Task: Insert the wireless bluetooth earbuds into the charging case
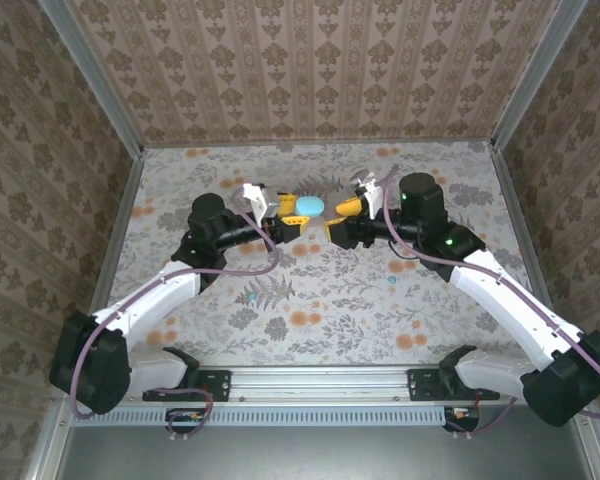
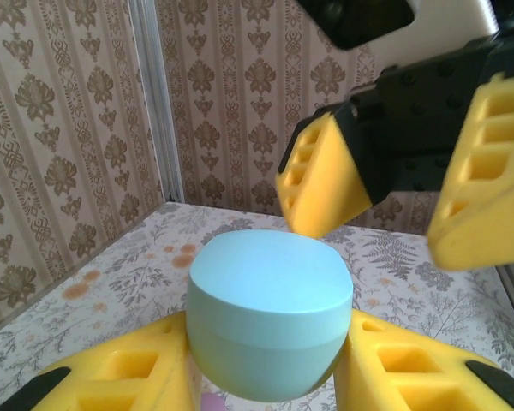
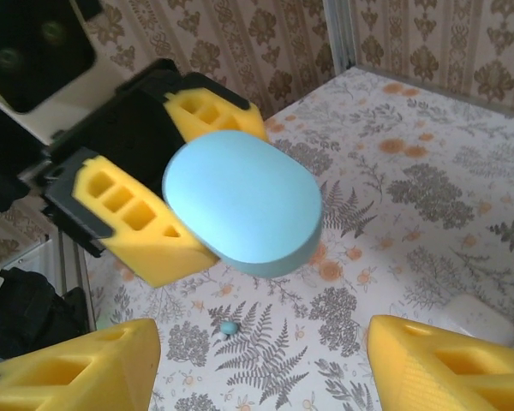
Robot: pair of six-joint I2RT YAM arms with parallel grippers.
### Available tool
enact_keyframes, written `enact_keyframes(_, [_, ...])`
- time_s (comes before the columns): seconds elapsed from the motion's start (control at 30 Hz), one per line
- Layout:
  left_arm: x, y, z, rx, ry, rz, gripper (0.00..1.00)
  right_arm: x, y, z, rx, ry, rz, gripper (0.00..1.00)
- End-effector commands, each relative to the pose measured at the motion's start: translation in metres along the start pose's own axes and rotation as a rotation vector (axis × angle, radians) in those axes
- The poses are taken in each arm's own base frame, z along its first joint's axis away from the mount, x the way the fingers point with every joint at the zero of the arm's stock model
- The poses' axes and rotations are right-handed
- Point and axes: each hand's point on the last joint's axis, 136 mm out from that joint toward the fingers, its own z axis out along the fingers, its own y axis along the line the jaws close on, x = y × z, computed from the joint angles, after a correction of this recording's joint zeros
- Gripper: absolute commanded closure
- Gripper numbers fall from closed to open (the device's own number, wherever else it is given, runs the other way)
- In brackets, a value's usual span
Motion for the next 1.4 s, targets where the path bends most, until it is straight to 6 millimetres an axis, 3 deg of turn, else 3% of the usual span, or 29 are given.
enact_keyframes(0.0, [-0.025,-0.01,-0.004,0.025,-0.064,0.036,0.6,-0.016,-0.001,0.004,-0.003,-0.034,0.029,0.34])
enact_keyframes(0.27, [-0.027,-0.02,-0.001,0.075,-0.059,0.048,0.6,-0.028,-0.001,0.009,-0.018,-0.056,0.029,0.34])
enact_keyframes(0.5, [-0.026,-0.029,-0.001,0.129,-0.052,0.054,0.6,-0.034,-0.014,0.01,0.05,-0.052,0.024,0.34])
enact_keyframes(0.67, [-0.023,-0.028,-0.001,0.125,-0.04,0.052,0.6,-0.045,-0.008,0.007,0.022,-0.094,0.03,0.33])
enact_keyframes(1.37, [-0.019,-0.025,-0.002,0.101,-0.027,0.058,0.61,-0.055,-0.002,0.002,-0.032,-0.128,0.074,0.31])
